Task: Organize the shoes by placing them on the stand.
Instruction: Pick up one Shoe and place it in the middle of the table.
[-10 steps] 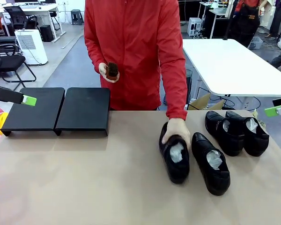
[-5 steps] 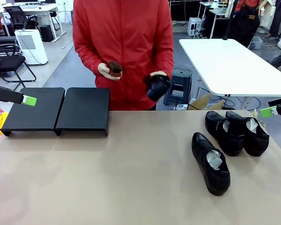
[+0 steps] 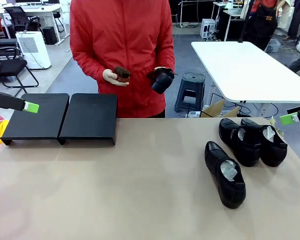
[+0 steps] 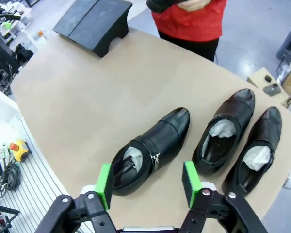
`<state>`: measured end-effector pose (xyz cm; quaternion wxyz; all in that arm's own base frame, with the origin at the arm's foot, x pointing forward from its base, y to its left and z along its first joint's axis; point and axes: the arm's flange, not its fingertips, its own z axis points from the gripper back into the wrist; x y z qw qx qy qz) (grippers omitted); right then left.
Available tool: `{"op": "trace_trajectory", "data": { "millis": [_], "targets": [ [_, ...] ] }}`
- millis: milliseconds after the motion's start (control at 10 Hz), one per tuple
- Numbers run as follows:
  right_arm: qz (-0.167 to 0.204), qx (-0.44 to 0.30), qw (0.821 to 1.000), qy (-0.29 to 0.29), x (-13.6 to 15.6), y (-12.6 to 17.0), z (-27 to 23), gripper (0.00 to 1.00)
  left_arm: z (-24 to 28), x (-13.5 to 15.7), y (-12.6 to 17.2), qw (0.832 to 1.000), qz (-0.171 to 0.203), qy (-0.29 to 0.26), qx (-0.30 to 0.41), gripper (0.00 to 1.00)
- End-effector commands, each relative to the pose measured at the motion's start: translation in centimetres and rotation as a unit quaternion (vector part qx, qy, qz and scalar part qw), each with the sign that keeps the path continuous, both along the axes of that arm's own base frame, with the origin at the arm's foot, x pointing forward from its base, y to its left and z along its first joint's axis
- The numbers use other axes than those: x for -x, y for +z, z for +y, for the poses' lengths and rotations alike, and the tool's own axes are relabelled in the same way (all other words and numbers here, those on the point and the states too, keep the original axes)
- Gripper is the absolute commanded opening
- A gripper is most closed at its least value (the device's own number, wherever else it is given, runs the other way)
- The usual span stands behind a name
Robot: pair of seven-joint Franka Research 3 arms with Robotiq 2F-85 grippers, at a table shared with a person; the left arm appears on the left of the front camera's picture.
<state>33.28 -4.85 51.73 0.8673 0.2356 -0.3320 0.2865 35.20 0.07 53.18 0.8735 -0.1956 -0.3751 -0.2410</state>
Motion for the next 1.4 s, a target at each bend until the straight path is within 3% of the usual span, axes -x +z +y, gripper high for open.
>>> {"op": "trace_trajectory", "data": {
  "millis": [0, 200, 400, 700, 900, 1100, 1200, 1300],
  "targets": [
    [-0.011, -0.005, 1.000, -0.005, -0.3, 0.3, -0.2, 0.63, 0.1, -0.1, -0.1, 1.000, -0.002, -0.008, 0.001, 1.00],
    [-0.006, 0.000, 1.000, -0.027, -0.4, 0.3, -0.2, 0.63, 0.1, -0.1, -0.1, 1.000, -0.002, -0.008, 0.001, 1.00],
    [0.016, 0.041, 0.995, -0.095, -1.4, 0.6, 0.1, 0.63, 0.1, -0.1, -0.1, 1.000, -0.002, -0.008, 0.001, 1.00],
    [0.100, 0.098, 0.984, -0.112, -7.3, 0.4, 2.0, 0.63, 0.1, -0.1, -0.1, 1.000, -0.002, -0.008, 0.001, 1.00],
    [0.145, 0.136, 0.970, -0.137, -11.5, -1.4, 3.1, 0.63, 0.1, -0.1, -0.1, 1.000, -0.002, -0.008, 0.001, 1.00],
    [0.185, 0.146, 0.959, -0.156, -13.9, -3.6, 3.8, 0.63, 0.1, -0.1, -0.1, 1.000, -0.002, -0.008, 0.001, 1.00],
    [0.136, 0.130, 0.973, -0.133, -11.6, -3.5, 3.5, 0.63, 0.1, -0.1, -0.1, 1.000, -0.002, -0.008, 0.001, 1.00],
    [0.136, 0.130, 0.973, -0.133, -11.6, -3.5, 3.5, 0.63, 0.1, -0.1, -0.1, 1.000, -0.002, -0.008, 0.001, 1.00]
  ]
}}
